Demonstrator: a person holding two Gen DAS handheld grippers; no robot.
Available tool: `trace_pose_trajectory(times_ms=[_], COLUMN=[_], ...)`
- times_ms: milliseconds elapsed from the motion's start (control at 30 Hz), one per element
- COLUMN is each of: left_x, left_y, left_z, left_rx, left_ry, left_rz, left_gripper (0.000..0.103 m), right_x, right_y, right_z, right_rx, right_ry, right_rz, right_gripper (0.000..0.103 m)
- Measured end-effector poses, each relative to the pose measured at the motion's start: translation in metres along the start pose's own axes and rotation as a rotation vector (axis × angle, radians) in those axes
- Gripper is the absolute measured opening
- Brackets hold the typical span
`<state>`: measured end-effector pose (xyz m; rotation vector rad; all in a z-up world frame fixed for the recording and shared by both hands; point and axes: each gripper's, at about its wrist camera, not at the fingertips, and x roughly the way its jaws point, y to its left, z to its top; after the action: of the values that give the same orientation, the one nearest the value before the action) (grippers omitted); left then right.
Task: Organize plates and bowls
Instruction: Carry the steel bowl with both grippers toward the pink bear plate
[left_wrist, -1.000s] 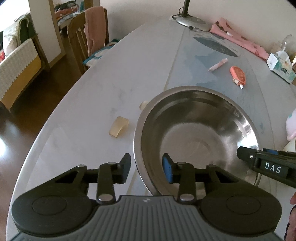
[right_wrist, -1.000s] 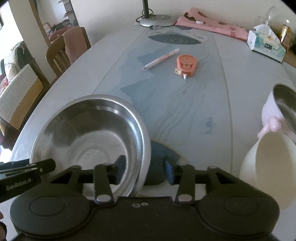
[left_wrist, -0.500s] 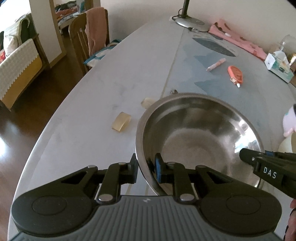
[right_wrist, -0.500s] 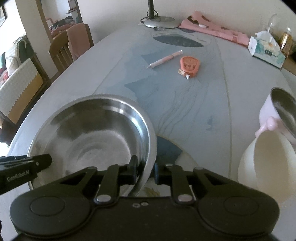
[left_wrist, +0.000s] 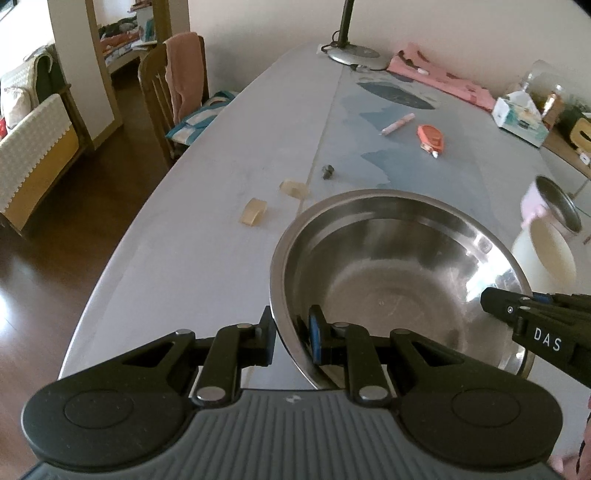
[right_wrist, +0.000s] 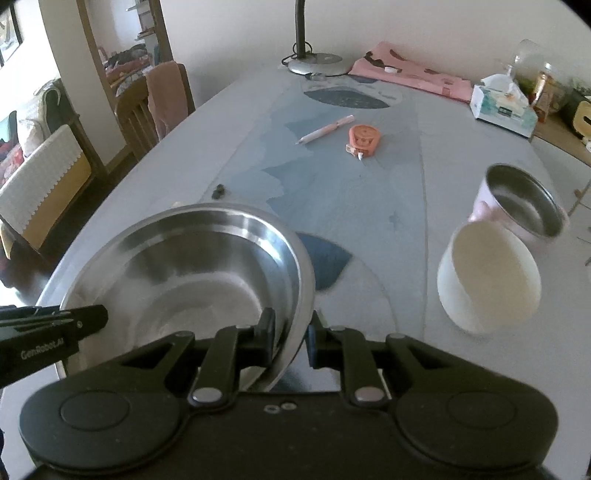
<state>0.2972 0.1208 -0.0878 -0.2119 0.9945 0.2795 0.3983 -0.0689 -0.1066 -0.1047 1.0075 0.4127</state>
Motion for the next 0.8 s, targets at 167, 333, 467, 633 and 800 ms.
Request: trace_pose_trajectory(times_ms=[167,333,467,633,800], left_x=[-0.035,-0.058,-0.070,-0.077,-0.082], left_y=[0.009,0.020,0.029,0.042,0.054], left_z=[-0.024,-0.051,-0.078,-0.111,-0.139], left_rx=[0.016,0.024,0.042,0.044,0.043], left_ry=[-0.023,-0.031,-0.027,-0.006,0.002], left_rz=[0.000,0.004,0.007,0.011,0.020], left_gripper=[0.017,0.017,0.017,0.017,0.017], right_x=[-0.034,-0.061,-0.075,-0.082,-0.084], right_y=[0.011,0.027,0.037,0.050,0.061], right_z=[-0.020,-0.047,-0.073,-0.105,-0.132], right_rx=[0.013,0.018,0.026,0.022,0.024], right_ry=[-0.014,-0.026,-0.027,-0.008,0.015], right_rz=[0.009,0.017,0.023,0.034,0.046], right_gripper=[0.018,0.018,0.018,0.018,0.019])
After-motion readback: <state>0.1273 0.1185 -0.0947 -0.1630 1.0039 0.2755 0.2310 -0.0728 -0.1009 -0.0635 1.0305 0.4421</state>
